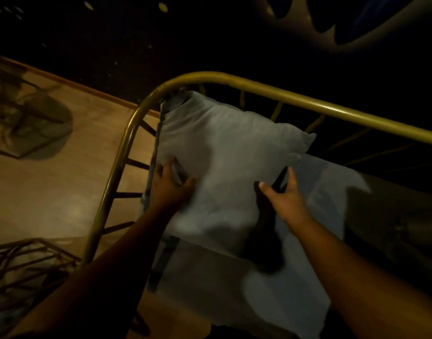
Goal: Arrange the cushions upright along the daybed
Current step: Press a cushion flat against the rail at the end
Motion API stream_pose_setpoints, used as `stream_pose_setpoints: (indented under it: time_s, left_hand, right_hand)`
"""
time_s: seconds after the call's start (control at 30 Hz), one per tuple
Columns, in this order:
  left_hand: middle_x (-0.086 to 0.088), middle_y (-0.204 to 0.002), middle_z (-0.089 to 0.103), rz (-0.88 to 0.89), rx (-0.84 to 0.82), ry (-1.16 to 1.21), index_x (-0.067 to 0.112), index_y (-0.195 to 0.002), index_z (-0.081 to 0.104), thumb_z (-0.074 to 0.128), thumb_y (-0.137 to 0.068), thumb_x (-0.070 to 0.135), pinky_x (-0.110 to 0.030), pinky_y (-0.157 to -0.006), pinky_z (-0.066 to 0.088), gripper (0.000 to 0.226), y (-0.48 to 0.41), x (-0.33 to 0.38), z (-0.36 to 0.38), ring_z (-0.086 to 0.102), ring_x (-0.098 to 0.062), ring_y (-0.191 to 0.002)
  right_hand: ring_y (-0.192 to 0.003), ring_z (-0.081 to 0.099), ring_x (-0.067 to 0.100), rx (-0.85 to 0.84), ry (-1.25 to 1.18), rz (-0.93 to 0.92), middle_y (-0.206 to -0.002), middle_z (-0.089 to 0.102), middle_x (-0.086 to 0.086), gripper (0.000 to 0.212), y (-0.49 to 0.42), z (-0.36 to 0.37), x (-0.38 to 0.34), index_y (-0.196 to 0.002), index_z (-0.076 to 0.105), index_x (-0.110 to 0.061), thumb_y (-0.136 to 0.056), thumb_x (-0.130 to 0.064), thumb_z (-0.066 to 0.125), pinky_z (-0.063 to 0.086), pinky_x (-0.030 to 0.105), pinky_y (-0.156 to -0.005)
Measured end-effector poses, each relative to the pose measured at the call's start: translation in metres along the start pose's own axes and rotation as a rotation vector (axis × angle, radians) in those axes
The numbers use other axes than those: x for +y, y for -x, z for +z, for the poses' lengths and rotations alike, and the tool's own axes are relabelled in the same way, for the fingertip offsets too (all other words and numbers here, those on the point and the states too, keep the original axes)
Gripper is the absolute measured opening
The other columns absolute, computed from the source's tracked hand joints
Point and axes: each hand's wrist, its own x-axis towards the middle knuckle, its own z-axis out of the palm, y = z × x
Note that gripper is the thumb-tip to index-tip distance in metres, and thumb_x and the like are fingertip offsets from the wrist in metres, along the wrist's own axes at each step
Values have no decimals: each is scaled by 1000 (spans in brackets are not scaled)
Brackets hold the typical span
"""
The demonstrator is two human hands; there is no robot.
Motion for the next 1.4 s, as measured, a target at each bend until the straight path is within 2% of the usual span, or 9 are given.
stream_pose_setpoints:
  time_s: [0.13,0.23,0.37,0.5,0.6,0.73,1.03,1.27,1.4]
  left_hand:
    - [-14,-153,28,-37,119,129,32,-146,18,71,-49,71,-60,-106,36,117,-28,-8,-1,30,-39,-138]
    - [-15,-151,30,-133,86,156,30,-146,16,76,-40,71,-59,-105,38,129,-43,-18,-7,31,-41,-137]
    - [-10,-151,32,-190,55,233,32,-145,15,74,-34,78,-56,-105,40,134,-50,-29,-7,35,-38,-136]
    - [-10,-148,38,-204,69,255,31,-144,19,73,-34,77,-55,-105,41,131,-44,-24,-6,40,-37,-132]
    - [-10,-144,43,-189,65,258,30,-143,21,72,-34,78,-55,-104,42,130,-29,-21,-9,44,-37,-130]
    - [-8,-138,50,-207,57,191,33,-138,27,68,-39,84,-57,-100,44,120,7,-31,-8,49,-37,-124]
    - [-17,-143,44,-326,-38,39,30,-143,19,58,-39,91,-58,-102,41,127,75,-109,-20,45,-42,-127]
    - [-17,-154,24,-290,-183,-173,30,-148,12,60,-71,65,-54,-109,33,97,121,-117,3,31,-40,-136]
    - [-18,-156,13,-227,-200,-159,24,-148,19,66,-79,45,-46,-111,27,87,145,-92,14,24,-41,-139]
  right_hand:
    - [-135,40,24,40,-86,86,-150,38,2,97,-32,7,11,-149,20,-23,-73,-40,78,35,41,-111]
    - [-129,44,19,20,-152,135,-145,43,0,92,-46,6,20,-148,22,-24,-75,-28,78,37,31,-101]
    - [-115,43,10,-50,-274,221,-132,46,-12,83,-52,2,24,-143,26,-36,-76,-36,74,32,36,-95]
    - [-119,55,18,-87,-257,208,-135,55,-7,97,-42,-1,20,-134,37,-39,-51,-59,82,45,50,-102]
    - [-119,55,16,-56,-221,187,-134,55,-6,105,-25,-5,22,-133,38,-35,-43,-65,82,44,46,-104]
    - [-122,52,18,-42,-150,171,-137,53,1,91,17,-13,37,-140,36,-23,-64,-46,81,39,42,-109]
    - [-118,50,15,-74,-103,190,-131,50,-2,82,106,16,85,-142,35,-19,-73,-25,80,42,31,-96]
    - [-116,56,22,-216,113,304,-132,55,-2,98,130,33,107,-135,37,-35,-51,-43,88,50,51,-96]
    - [-119,54,28,-223,90,352,-135,49,3,82,138,20,94,-142,35,-17,-74,-24,80,45,45,-101]
